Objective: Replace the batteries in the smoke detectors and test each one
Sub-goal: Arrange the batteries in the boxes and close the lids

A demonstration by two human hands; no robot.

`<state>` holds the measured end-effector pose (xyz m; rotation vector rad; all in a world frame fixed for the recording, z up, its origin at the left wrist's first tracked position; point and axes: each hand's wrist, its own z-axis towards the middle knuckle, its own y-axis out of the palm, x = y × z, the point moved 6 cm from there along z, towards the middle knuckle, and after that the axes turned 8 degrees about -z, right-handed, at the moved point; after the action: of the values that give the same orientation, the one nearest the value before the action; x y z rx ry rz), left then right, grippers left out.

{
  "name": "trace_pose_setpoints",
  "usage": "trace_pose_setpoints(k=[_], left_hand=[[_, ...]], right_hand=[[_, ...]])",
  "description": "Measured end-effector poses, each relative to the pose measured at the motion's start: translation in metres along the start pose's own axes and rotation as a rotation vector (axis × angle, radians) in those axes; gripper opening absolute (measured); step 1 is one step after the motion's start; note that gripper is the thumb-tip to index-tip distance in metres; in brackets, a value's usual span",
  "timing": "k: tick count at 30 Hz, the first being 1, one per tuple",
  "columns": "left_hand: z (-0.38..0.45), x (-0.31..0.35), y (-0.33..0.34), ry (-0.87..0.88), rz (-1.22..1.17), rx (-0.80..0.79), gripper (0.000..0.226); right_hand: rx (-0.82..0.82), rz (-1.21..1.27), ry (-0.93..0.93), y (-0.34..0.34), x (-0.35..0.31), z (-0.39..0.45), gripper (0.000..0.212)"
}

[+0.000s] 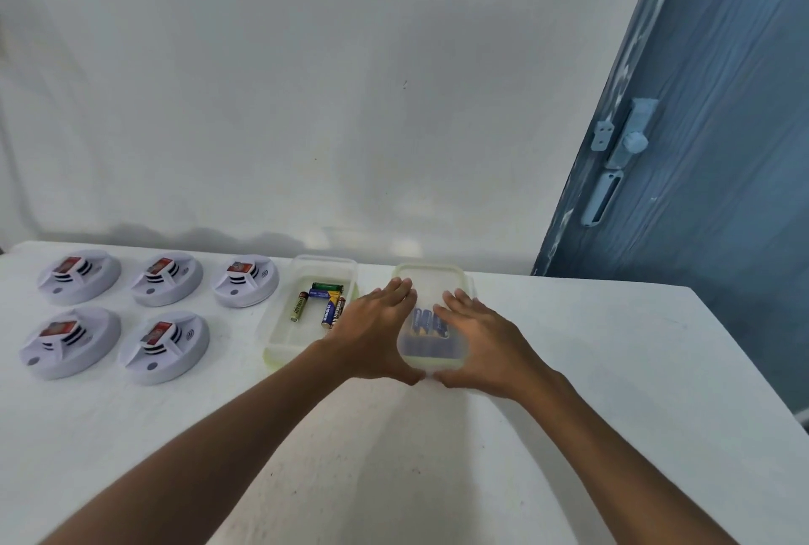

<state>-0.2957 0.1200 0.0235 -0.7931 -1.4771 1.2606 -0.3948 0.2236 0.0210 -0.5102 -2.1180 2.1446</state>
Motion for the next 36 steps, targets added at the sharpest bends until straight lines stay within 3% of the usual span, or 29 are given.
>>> trace_pose_setpoints(k=[5, 8, 10, 12, 15, 23, 27, 31, 36], left_hand=[[-0.002, -0.001, 0.002, -0.005, -0.054, -0.021, 0.111], [-0.008, 0.002, 0.002, 0.034, -0.108, 0.004, 0.094], [-0.012, 0.01, 0.002, 0.152, -0.08, 0.053, 0.073], [-0.019, 0.012, 0.003, 0.235, -0.048, 0.082, 0.059], [-0.027, 0.006, 0.001, 0.213, -0.041, 0.092, 0.05], [-0.029, -0.018, -0.014, 0.056, -0.093, 0.177, 0.052], [-0.016, -0.015, -0.022, -0.005, -0.107, 0.124, 0.064], [-0.002, -0.007, -0.02, -0.064, -0.124, -0.069, 0.091], [0.003, 0.001, -0.024, -0.086, -0.188, -0.179, 0.089]], right_hand=[[-0.068, 0.048, -0.013, -0.009, 0.002, 0.001, 0.09], [0.074, 0.267, 0.064, -0.025, 0.012, 0.019, 0.047], [0.13, 0.253, 0.078, -0.027, 0.013, 0.038, 0.037], [0.034, 0.165, 0.042, -0.019, 0.007, 0.059, 0.041], [-0.105, 0.055, 0.053, -0.005, 0.007, 0.068, 0.046], [0.006, -0.212, 0.171, -0.022, 0.029, 0.034, 0.065], [-0.076, -0.105, 0.134, -0.028, 0.026, 0.022, 0.085], [-0.289, 0.009, 0.02, -0.017, 0.016, 0.022, 0.111], [-0.278, 0.058, 0.004, -0.005, 0.016, 0.025, 0.112]])
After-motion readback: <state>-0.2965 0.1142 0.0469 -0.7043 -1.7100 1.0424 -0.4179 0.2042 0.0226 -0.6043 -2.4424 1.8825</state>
